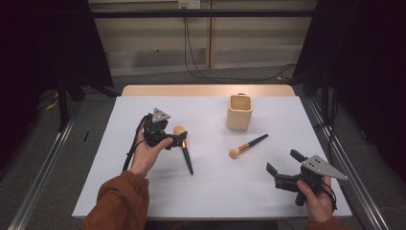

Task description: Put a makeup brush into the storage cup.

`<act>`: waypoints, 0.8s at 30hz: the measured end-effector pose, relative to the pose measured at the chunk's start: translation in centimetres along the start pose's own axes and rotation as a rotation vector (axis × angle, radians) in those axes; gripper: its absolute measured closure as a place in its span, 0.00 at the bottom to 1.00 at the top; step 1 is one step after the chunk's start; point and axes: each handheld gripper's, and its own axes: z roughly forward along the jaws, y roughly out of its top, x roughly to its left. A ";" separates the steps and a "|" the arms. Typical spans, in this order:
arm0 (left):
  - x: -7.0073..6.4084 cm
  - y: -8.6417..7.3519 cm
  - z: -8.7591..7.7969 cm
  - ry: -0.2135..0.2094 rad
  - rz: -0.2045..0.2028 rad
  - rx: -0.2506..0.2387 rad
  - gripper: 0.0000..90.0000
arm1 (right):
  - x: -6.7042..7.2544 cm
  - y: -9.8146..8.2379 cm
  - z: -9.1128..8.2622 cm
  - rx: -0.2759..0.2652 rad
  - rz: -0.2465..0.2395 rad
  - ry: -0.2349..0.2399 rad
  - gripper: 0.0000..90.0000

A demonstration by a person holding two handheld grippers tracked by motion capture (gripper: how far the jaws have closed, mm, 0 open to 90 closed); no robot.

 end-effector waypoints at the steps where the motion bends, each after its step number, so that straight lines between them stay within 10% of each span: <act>1: -0.1 0.1 0.1 0.004 0.001 0.008 0.03 | 0.0 0.0 0.0 0.001 -0.001 0.000 0.00; 24: 0.2 1.2 2.4 0.060 -0.092 0.351 0.05 | 0.0 0.0 0.1 0.007 -0.002 0.005 0.00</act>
